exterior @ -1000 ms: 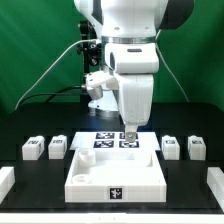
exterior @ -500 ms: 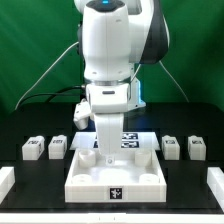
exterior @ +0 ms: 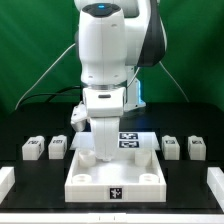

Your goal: Assemble one leg

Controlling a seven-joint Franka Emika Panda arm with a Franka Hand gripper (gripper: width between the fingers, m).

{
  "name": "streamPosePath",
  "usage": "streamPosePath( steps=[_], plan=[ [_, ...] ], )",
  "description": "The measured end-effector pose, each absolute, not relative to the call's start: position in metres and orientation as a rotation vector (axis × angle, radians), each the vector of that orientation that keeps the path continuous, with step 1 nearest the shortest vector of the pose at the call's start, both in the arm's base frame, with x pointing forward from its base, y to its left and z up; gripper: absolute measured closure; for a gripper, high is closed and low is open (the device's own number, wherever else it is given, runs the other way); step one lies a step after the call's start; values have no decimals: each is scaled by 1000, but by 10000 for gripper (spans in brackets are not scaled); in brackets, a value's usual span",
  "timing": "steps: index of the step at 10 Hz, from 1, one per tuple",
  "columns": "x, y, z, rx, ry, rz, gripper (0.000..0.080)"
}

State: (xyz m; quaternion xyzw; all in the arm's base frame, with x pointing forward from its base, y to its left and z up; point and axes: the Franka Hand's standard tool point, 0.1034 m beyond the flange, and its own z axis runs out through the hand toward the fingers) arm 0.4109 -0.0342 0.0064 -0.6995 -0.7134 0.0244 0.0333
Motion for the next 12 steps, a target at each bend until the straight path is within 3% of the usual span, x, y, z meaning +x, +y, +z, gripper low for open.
streamPosePath(
  steps=[1,8,11,12],
  plan=[
    [413,-35,7,-2158,-2198,67,737],
    [426,-26,12,-2169,-2194,57,737],
    [472,37,24,-2165,-2203,-15,737],
    [487,52,18,-2196,-2169,-33,737]
  ],
)
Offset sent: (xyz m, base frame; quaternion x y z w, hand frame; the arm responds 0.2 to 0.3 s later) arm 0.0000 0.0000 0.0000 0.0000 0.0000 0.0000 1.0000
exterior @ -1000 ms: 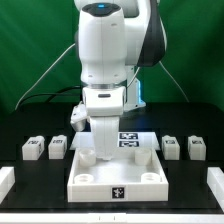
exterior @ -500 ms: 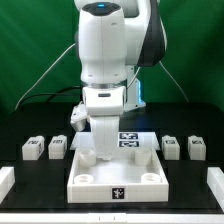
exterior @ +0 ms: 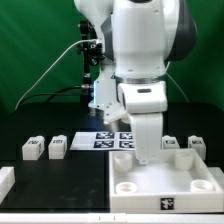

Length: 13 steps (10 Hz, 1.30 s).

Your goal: Assemble one leg

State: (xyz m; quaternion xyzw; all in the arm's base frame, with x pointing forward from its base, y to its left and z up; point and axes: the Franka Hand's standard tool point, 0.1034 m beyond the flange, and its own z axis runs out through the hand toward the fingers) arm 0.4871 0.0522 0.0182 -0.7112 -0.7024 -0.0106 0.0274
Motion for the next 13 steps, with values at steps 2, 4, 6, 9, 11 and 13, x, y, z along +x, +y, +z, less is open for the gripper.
streamPosePath(
  steps=[2,4,6,9,11,13],
  plan=[
    [496,51,9,-2171,-2143,23,737],
    [496,53,7,-2168,-2102,71,731],
    [495,52,7,-2184,-2097,80,731],
    [496,51,8,-2187,-2095,78,314],
    [497,51,9,-2189,-2096,74,157],
    [497,51,9,-2189,-2096,74,151]
  ],
)
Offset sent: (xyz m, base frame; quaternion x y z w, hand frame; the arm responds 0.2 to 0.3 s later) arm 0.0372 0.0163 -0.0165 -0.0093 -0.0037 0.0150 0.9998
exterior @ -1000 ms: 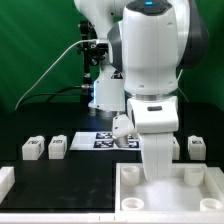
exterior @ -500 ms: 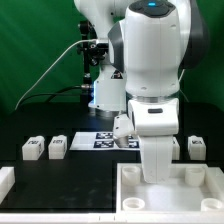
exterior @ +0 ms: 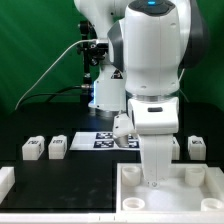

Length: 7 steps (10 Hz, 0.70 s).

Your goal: Assemble one leg

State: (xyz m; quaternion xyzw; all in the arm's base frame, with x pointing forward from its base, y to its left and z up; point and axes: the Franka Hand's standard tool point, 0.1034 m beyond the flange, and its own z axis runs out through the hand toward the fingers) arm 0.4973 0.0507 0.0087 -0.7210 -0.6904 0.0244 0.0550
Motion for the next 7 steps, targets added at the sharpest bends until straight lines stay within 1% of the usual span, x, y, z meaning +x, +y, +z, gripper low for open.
streamPosePath(
  steps=[4,5,6,7],
  plan=[
    [497,51,9,-2192,-2093,75,150],
    [497,56,21,-2321,-1940,116,150],
    [496,64,35,-2352,-1907,132,150],
    [490,76,43,-2411,-1842,134,150]
  ],
)
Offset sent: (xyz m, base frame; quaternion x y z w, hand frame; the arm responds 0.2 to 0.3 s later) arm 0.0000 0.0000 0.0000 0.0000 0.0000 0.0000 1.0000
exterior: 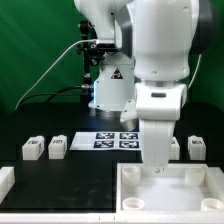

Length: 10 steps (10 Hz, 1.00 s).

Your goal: Assemble one leg

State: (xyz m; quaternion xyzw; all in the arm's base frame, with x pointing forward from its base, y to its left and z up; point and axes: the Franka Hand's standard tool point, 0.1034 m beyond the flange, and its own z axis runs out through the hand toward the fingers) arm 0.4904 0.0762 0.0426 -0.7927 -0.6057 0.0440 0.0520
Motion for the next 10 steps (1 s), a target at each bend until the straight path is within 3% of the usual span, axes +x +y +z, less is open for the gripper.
streamPosePath(
  steps=[3,6,8,10],
  plan=[
    [463,117,59,-2862,-1076,162,150],
    [460,123,57,-3006,-522,190,150],
    [436,159,50,-3058,29,249,150],
    [423,181,40,-3056,149,327,150]
  ],
)
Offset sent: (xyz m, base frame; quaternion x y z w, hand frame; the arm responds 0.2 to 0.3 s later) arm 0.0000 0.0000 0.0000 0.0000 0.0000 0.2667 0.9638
